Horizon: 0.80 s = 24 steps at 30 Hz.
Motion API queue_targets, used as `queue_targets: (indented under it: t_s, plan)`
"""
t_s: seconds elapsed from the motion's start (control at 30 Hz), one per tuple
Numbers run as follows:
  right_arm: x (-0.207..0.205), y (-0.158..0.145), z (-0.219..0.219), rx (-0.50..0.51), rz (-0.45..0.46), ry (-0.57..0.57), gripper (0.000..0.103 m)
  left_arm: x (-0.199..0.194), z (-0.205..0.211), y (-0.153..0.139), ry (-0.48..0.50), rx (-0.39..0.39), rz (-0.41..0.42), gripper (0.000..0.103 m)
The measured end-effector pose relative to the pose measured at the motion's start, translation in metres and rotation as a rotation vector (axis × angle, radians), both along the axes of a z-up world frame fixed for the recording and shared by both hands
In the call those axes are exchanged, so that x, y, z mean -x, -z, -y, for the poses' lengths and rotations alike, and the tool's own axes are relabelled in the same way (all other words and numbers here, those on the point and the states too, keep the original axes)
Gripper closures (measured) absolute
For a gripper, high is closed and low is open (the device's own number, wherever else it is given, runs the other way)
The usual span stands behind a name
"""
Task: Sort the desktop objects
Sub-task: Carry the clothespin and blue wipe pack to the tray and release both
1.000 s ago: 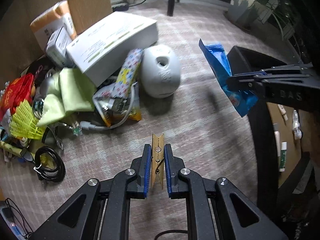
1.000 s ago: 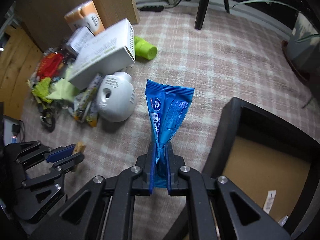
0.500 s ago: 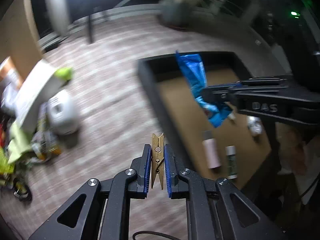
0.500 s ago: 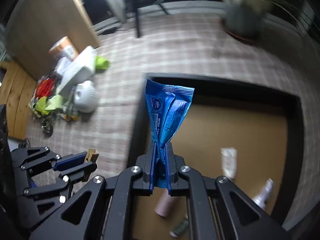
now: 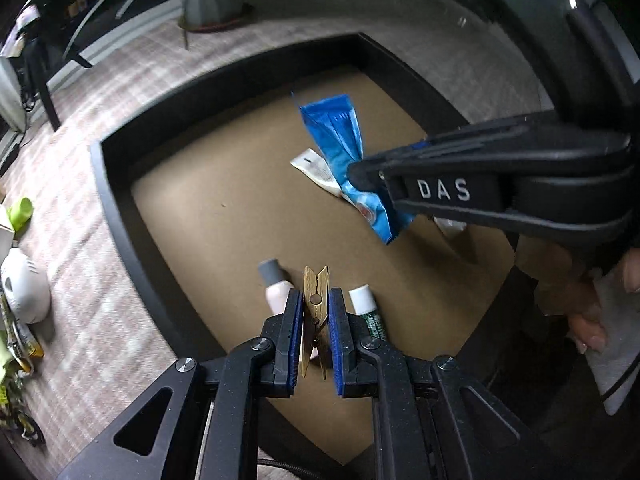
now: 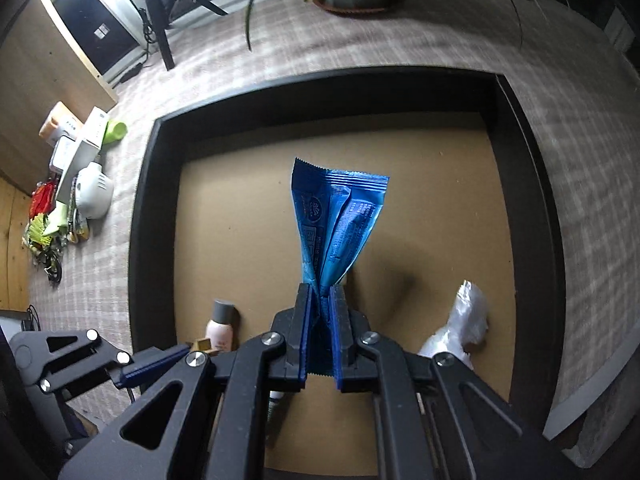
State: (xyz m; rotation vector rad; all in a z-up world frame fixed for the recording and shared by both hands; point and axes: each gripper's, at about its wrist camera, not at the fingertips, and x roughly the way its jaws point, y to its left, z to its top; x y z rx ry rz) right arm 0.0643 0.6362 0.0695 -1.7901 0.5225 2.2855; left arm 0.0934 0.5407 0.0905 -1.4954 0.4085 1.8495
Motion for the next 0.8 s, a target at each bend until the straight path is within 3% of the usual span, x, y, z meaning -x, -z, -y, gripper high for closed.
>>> queue_targets:
  t_s: [0.13, 0.17, 0.2, 0.23, 0.3, 0.53, 0.8]
  plan:
    - [0.000, 0.004, 0.000, 0.002, 0.011, 0.000, 0.094, -0.003, -0.004, 0.007, 0.018, 0.021, 0.005, 0.091]
    - [0.001, 0.005, 0.001, 0.004, 0.021, -0.006, 0.089, -0.003, -0.004, 0.008, 0.021, 0.028, 0.007, 0.091]
    - [0.001, 0.005, 0.001, 0.004, 0.025, -0.007, 0.087, -0.002, -0.004, 0.008, 0.016, 0.034, 0.011, 0.088]
    - [0.002, 0.005, 0.001, 0.006, 0.025, -0.005, 0.086, -0.001, -0.003, 0.009, 0.010, 0.038, 0.016, 0.078]
    - [0.003, 0.003, 0.002, -0.003, 0.024, 0.000, 0.086, 0.001, 0.000, 0.006, 0.004, 0.025, 0.015, 0.073]
    - [0.012, -0.016, 0.008, 0.002, -0.023, 0.002, 0.086, 0.014, 0.026, -0.007, -0.054, -0.008, -0.004, 0.073]
    - [0.045, -0.034, 0.041, 0.017, -0.059, -0.070, 0.086, 0.053, 0.091, -0.023, -0.215, -0.040, -0.021, 0.073]
